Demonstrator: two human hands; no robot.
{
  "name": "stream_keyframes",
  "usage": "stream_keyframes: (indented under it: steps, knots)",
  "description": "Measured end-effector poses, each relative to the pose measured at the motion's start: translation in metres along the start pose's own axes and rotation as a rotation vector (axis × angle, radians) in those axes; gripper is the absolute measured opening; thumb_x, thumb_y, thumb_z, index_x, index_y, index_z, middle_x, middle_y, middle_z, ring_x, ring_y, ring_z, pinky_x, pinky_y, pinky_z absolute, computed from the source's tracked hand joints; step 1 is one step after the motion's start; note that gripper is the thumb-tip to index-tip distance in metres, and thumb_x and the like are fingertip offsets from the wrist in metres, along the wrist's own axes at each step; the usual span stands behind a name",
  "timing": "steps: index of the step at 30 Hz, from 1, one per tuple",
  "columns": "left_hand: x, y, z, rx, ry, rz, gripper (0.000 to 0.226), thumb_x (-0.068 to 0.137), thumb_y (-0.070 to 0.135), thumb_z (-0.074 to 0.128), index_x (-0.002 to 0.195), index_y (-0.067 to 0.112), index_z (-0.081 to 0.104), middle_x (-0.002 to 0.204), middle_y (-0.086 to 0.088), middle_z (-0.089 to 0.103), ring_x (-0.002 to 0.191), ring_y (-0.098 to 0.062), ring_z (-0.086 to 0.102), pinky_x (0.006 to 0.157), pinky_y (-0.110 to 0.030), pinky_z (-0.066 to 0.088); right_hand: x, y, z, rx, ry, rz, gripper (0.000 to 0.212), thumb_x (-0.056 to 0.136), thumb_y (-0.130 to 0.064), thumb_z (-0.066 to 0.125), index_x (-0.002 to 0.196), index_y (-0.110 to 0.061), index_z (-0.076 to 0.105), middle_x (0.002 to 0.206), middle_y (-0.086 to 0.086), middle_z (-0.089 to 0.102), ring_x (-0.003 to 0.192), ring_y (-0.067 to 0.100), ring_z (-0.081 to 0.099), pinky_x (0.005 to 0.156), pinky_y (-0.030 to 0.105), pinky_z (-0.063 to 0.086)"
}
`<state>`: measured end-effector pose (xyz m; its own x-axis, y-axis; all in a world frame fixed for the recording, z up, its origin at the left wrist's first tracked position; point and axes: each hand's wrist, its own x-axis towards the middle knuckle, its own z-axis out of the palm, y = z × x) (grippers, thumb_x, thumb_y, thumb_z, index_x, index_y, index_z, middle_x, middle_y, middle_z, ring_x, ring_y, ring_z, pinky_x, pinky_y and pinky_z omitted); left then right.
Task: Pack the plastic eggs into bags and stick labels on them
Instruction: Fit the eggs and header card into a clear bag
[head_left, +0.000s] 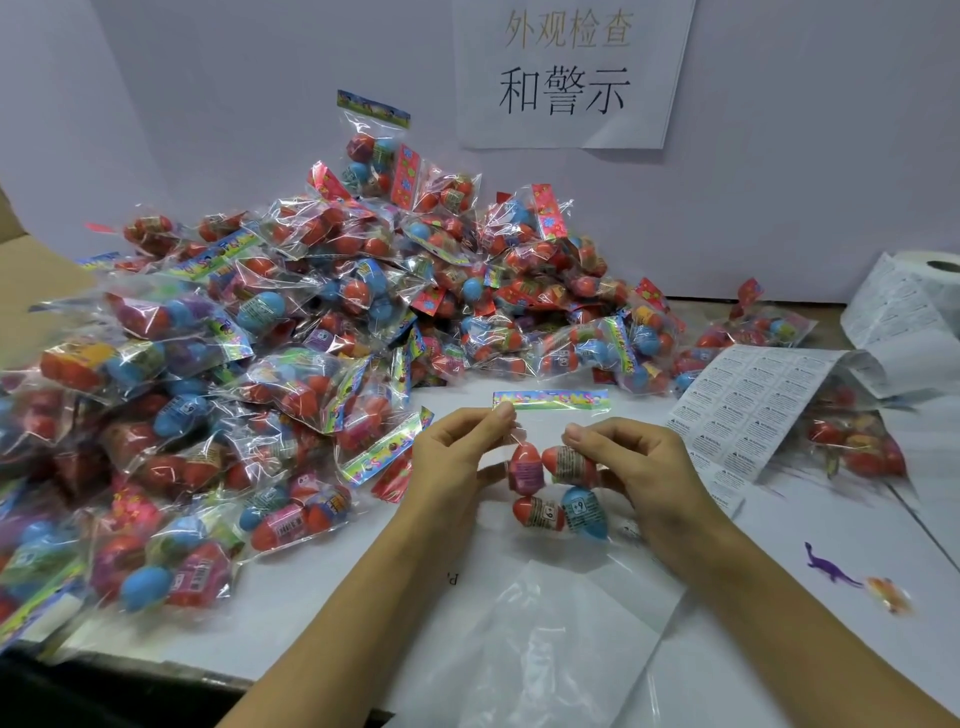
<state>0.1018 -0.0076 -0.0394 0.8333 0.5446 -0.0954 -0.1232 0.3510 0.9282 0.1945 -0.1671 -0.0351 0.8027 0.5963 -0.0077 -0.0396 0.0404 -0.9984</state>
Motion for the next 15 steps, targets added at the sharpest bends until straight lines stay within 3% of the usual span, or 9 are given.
stream_keyframes:
  steps: [7,11,15]
  knots:
    - [0.002,-0.0028,-0.0044,0.022,0.081,0.033,0.026,0.065,0.04,0.088,0.067,0.017,0.075,0.073,-0.007,0.071,0.075,-0.019,0.072,0.064,-0.031,0.058,-0.001,0.0009,0.0019,-0.001,-0.018,-0.009,0.034,0.074,-0.039,0.079,0.077,-0.005,0.076,0.084,0.018,0.073,0.075,0.024,0.071,0.068,0.035,0.062]
    - [0.0043,0.0004,-0.0048,-0.016,-0.027,-0.009,0.025,0.076,0.041,0.081,0.068,0.018,0.074,0.075,-0.004,0.069,0.075,-0.017,0.07,0.066,-0.031,0.058,-0.0002,-0.0004,-0.0031,0.08,-0.01,0.013,0.033,0.071,-0.038,0.081,0.077,-0.006,0.076,0.08,0.011,0.074,0.074,0.02,0.072,0.064,0.026,0.057]
    - [0.0006,0.0001,-0.0029,0.035,-0.169,-0.068,0.032,0.074,0.043,0.086,0.082,0.013,0.078,0.083,-0.007,0.071,0.078,-0.019,0.071,0.066,-0.035,0.059,0.0001,-0.0005,-0.0033,0.111,-0.01,0.02,0.037,0.07,-0.038,0.083,0.08,-0.003,0.076,0.084,0.015,0.075,0.076,0.024,0.074,0.064,0.027,0.058]
